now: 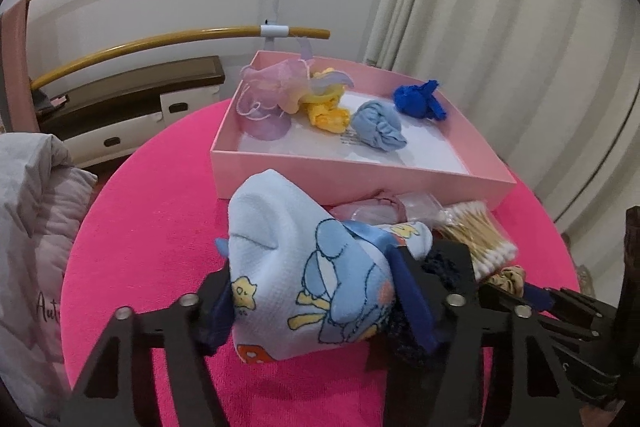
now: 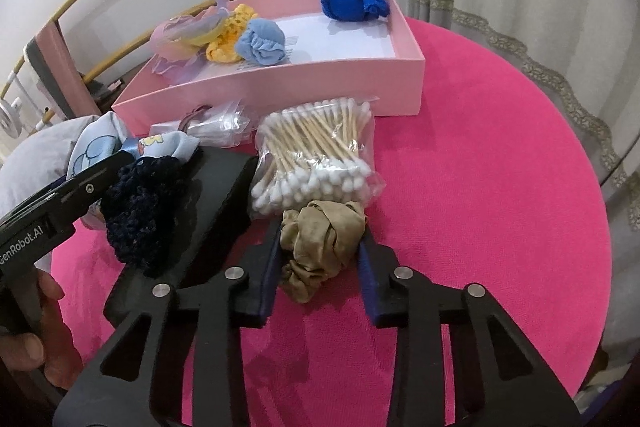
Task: Organize soft objects
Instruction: 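Grasp the light-blue printed bag with the left tool while the right tool grasps the tan scrunchie, then lift the light-blue bag and tan scrunchie and carry both over the pink box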
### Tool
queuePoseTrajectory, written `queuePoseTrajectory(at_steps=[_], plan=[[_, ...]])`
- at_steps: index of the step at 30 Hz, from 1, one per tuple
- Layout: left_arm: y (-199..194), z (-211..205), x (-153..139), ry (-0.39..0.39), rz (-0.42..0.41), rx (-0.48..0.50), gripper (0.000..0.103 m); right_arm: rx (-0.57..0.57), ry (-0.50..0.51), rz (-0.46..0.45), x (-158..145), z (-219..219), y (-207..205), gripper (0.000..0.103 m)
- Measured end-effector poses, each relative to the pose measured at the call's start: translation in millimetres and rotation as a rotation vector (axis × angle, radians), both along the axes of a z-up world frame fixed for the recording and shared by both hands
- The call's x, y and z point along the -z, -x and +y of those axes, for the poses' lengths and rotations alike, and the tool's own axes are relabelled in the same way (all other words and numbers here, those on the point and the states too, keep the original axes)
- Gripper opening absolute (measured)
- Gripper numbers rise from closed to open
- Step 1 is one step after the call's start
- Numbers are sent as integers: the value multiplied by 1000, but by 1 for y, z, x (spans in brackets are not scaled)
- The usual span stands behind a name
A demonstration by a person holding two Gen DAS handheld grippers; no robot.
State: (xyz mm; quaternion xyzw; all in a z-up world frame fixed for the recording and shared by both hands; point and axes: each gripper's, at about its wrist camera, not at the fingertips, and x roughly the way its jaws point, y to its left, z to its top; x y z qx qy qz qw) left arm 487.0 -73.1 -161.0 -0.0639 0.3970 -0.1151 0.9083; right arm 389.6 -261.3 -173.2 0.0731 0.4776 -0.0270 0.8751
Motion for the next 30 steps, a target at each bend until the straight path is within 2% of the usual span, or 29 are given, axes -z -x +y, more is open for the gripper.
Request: queuePoseTrajectory(at_steps=[5, 15, 20, 30], plan=[[12, 10, -5, -9, -9, -15, 60, 11, -4, -15, -5, -4, 6, 27], [55, 26, -22, -110, -65, -92, 59, -2, -11, -43, -15, -3, 18, 24], [71, 26, -32, -133, -82, -108, 59, -14, -7, -67, -26, 2, 25, 24], [106, 32, -69, -150, -151, -125, 60, -34, -2, -123, -53, 12, 40, 24]])
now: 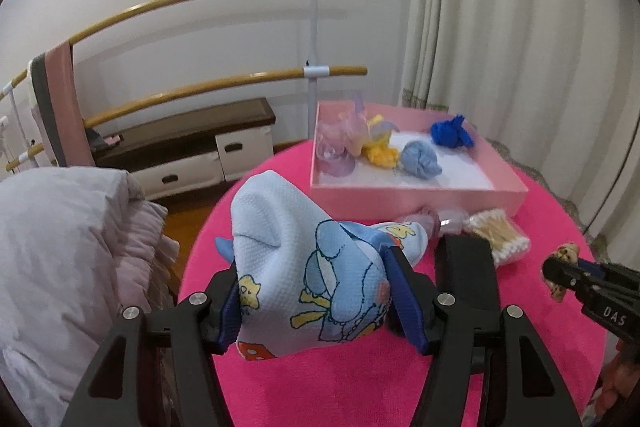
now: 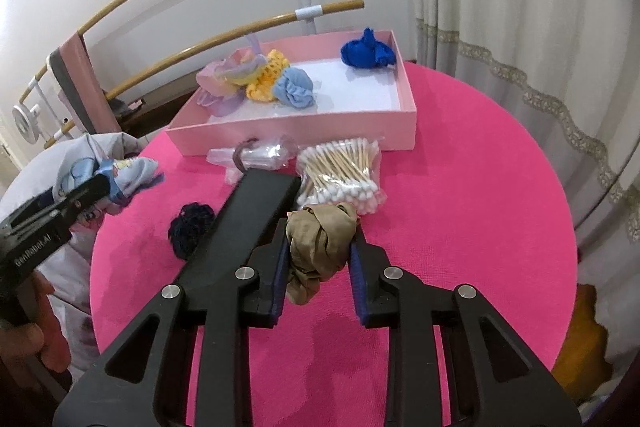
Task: Organize soft objects
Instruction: 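Lift the light-blue bag and tan scrunchie and carry both over the pink box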
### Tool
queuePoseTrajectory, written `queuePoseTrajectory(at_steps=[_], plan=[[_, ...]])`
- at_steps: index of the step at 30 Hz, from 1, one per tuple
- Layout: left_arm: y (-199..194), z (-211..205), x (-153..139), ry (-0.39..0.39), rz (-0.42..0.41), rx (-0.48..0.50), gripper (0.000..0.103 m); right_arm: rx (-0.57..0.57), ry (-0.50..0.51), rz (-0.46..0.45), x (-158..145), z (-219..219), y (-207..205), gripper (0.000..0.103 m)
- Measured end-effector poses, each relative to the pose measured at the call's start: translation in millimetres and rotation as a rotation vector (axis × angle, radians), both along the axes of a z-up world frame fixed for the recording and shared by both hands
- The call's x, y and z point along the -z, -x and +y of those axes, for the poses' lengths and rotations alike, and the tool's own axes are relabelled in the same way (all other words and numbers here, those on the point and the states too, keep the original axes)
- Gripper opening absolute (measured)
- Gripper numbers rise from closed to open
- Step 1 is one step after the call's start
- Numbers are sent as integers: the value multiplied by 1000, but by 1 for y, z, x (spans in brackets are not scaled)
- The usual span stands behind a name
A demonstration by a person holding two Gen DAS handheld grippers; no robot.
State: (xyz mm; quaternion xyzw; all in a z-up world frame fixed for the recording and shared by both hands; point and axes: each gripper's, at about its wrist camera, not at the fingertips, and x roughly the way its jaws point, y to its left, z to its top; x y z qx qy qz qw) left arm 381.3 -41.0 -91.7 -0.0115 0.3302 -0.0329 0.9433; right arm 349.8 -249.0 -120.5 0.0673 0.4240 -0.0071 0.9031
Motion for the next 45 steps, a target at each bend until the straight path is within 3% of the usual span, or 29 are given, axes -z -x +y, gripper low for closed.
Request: queuePoseTrajectory(at_steps=[11, 25, 37, 45], plan=[[31, 0, -28, -8, -46, 11, 60, -26, 9, -44, -22, 11, 8, 24], [7, -9, -52, -7, -80, 32, 60, -68, 33, -93, -48, 15, -7, 24], [-68, -11, -83, 60, -98, 69, 60, -105, 72, -184, -105, -1, -59, 25], [-138, -24, -93, 93, -71, 98, 60, -88, 23, -166, -111, -24, -118, 25]])
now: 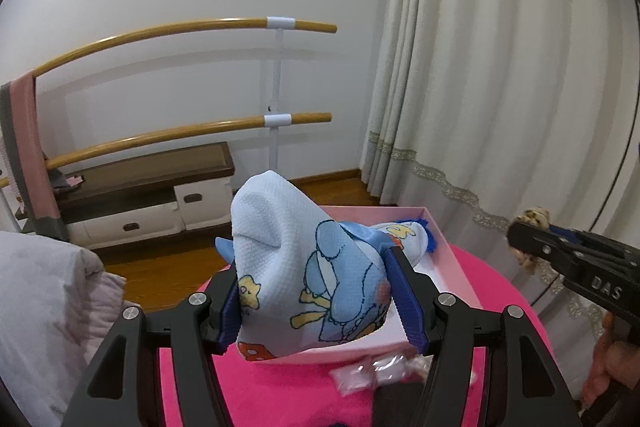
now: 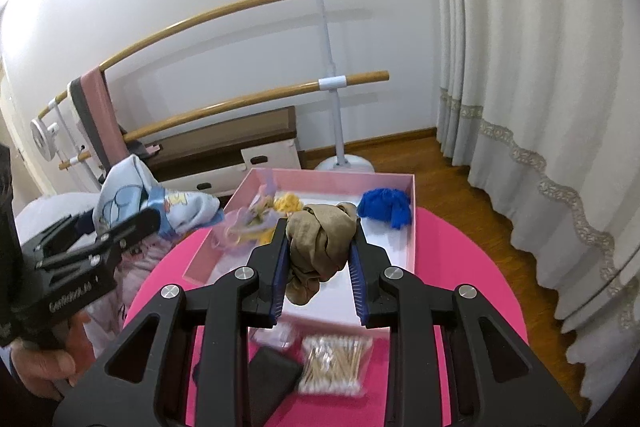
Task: Organize soft objects
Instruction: 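Lift the light-blue bag and tan scrunchie and carry both over the pink box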
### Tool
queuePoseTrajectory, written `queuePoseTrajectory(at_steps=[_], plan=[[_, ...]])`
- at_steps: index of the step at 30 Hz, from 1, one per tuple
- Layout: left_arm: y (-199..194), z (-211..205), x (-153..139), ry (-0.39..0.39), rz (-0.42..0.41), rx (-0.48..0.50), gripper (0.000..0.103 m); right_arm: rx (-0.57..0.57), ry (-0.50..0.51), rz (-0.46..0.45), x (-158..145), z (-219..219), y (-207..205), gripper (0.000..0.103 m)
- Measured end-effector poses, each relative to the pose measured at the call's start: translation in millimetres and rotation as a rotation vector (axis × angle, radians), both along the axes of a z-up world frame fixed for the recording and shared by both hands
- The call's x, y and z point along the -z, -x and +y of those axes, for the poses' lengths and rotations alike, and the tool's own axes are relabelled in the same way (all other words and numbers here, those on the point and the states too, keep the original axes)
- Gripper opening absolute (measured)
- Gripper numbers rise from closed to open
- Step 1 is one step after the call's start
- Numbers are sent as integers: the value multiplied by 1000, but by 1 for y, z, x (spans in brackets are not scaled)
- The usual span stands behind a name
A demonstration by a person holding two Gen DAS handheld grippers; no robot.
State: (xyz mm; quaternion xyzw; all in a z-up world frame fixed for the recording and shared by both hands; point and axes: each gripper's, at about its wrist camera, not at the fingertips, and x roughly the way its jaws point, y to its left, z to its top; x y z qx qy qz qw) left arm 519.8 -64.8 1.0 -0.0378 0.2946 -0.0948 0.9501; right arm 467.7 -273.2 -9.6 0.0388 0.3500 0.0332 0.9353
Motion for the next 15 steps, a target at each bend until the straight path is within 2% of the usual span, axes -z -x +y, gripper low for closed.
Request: queuePoseTrajectory(at_steps=[6, 15], plan=[[-55, -10, 11, 23, 56, 16, 60, 16, -11, 56, 16, -15, -41, 25], [-117, -19, 17, 42, 107, 12, 60, 42, -36, 111, 40, -36, -72, 25]])
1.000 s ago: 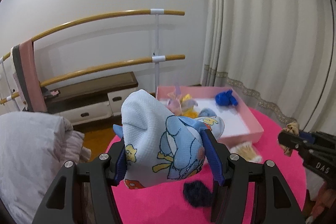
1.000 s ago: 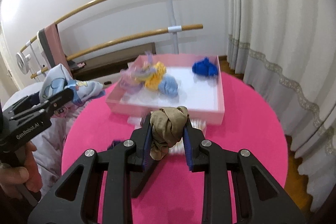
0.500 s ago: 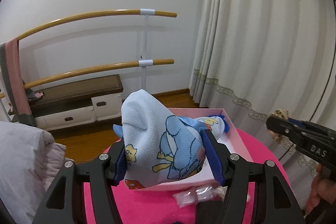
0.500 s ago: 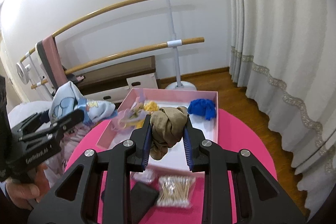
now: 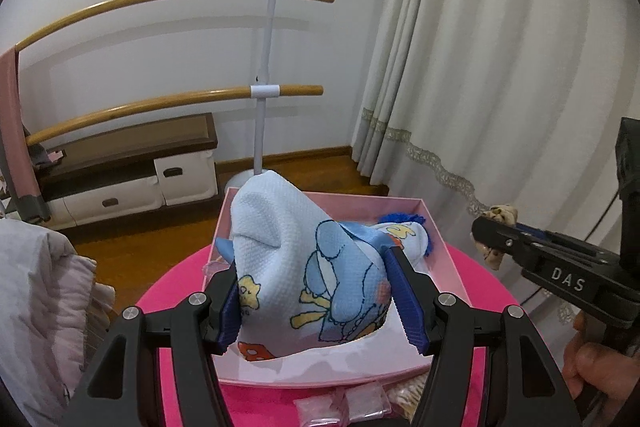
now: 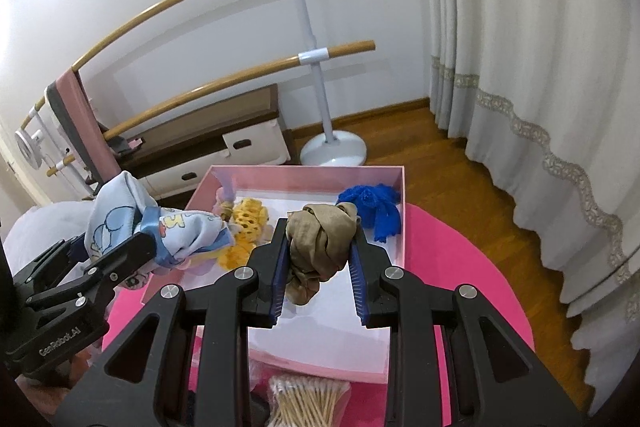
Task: Organize soft objects
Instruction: 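Lift the light-blue bag and tan scrunchie and carry both over the pink box, then release the light-blue bag and tan scrunchie into the box, opening both tools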
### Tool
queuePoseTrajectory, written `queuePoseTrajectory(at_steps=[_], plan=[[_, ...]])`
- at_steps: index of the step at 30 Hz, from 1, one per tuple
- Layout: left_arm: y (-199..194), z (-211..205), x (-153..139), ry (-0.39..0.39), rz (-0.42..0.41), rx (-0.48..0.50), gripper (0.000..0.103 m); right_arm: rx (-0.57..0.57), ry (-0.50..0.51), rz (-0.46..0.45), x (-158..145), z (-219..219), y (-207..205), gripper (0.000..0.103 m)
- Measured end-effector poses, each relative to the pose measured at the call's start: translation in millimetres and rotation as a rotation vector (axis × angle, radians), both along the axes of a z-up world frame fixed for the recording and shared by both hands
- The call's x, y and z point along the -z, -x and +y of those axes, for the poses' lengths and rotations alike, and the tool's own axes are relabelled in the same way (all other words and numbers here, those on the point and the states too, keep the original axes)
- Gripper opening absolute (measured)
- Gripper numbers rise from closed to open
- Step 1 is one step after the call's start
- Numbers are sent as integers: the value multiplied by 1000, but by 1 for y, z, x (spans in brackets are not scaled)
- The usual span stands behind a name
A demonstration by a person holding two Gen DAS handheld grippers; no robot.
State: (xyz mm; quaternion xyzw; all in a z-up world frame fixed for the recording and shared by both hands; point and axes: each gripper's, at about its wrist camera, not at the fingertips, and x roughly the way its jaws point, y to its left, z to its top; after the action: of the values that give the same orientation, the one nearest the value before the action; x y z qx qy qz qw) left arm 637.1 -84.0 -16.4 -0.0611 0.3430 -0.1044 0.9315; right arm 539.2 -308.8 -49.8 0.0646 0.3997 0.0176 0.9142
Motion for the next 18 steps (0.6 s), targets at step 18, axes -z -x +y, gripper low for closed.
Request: queuePoseTrajectory(at_steps=[18], plan=[[-22, -22, 25, -5, 67, -11, 62, 11, -19, 58, 22, -8, -21, 25]])
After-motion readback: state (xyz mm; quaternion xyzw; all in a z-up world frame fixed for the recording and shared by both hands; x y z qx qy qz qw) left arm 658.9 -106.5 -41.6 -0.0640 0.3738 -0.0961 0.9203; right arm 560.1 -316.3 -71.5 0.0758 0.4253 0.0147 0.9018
